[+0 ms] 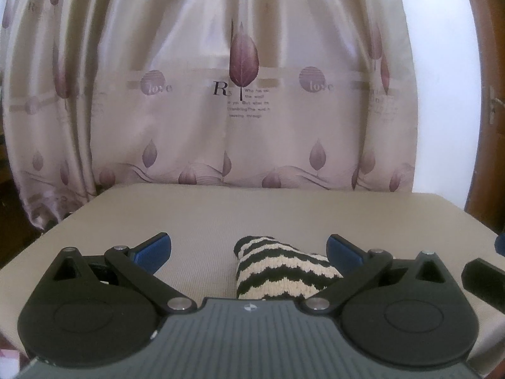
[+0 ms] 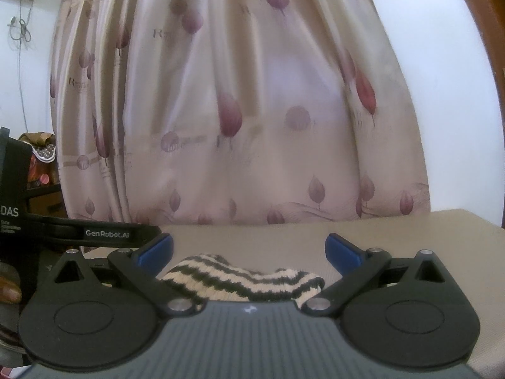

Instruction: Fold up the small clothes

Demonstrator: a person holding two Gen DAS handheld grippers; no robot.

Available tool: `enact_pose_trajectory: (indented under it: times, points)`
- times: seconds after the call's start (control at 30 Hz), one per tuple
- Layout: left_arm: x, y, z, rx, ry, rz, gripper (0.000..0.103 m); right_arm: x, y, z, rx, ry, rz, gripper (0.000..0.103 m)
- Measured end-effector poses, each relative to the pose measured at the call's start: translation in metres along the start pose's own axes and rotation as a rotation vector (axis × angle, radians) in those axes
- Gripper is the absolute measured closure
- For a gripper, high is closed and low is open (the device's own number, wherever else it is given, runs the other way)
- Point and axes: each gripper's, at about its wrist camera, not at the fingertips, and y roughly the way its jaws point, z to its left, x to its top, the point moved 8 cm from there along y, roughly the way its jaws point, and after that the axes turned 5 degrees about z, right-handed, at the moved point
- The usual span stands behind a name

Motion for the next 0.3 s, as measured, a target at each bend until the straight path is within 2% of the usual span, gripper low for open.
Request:
enact_pose_trajectory:
  times: [0.17, 0.3]
  points:
    - [0.0, 0.0, -0.0019, 0.013, 0.002, -0.029, 0.0, 0.0002, -0.0008, 0.0015, -0.007, -0.008, -0.001, 0.0]
    - [-0.0002, -0.0011, -0.0026, 0.014, -0.002, -0.022, 0.0, -0.0003, -0.0016, 0.0026, -0.012, -0.01, -0.003, 0.0]
